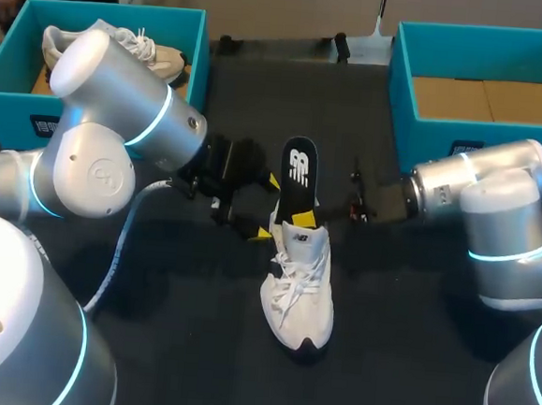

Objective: Take the shoe out of the shoebox, open the shoe tongue, remove and reinsert the insole, then place the shoe into the shoebox

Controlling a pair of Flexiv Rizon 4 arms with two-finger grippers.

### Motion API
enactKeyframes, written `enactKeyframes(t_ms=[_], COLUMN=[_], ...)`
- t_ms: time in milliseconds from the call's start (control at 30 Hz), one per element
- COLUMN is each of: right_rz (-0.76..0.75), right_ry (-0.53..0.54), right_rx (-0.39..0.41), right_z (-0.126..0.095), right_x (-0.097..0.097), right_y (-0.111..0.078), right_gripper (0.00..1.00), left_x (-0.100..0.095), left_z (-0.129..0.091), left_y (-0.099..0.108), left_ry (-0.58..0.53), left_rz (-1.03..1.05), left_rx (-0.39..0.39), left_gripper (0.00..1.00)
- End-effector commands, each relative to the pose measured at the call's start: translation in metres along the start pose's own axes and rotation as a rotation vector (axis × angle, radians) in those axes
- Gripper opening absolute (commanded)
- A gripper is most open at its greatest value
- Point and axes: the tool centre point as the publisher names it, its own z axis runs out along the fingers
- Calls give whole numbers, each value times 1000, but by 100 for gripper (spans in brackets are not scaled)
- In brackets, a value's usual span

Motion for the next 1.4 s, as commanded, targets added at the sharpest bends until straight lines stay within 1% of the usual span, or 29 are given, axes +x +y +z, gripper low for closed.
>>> enactKeyframes(t_ms=[33,67,200,367,433,467,500,533,600,733,967,1067,1133,1167,1200,1267,1300,1333,1400], right_rz=[-12,-23,-42,-62,-63,-62,-59,-54,-39,-13,81,93,97,94,84,67,60,52,40], right_ry=[-11,-13,-17,-10,-3,-3,-2,2,4,-1,-7,-11,-18,-21,-29,-33,-33,-33,-35], right_rx=[1,8,17,39,48,56,59,69,113,125,186,171,164,161,159,164,166,173,183], right_z=[0,-1,-4,-7,-7,-6,-6,-7,-6,-7,-5,-7,-7,-8,-9,-10,-11,-11,-12], right_x=[1,-1,-6,-11,-13,-13,-14,-14,-15,-13,-1,2,3,2,2,1,0,-1,-2], right_y=[4,8,17,26,28,28,27,26,22,12,-12,-18,-18,-17,-13,-6,-4,0,5], right_gripper=[16,21,22,21,18,7,5,0,0,0,0,0,0,4,16,24,24,27,28], left_x=[0,0,0,0,0,0,0,0,0,0,0,0,0,0,0,0,0,0,0], left_z=[0,0,0,0,0,0,0,0,0,0,0,0,0,0,0,0,0,0,0], left_y=[0,0,0,0,0,0,0,0,0,0,0,0,0,0,0,0,0,0,0], left_ry=[0,0,0,0,0,0,0,0,0,0,0,0,0,0,0,0,0,0,0], left_rz=[0,0,0,0,0,0,0,0,0,0,0,0,0,0,0,0,0,0,0], left_rx=[-2,-2,-2,-2,-2,-2,-2,-2,-2,-2,-2,-2,-2,-2,-2,-2,-2,-2,-2], left_gripper=[100,100,100,100,100,100,100,100,100,100,100,100,100,100,100,100,100,100,100])
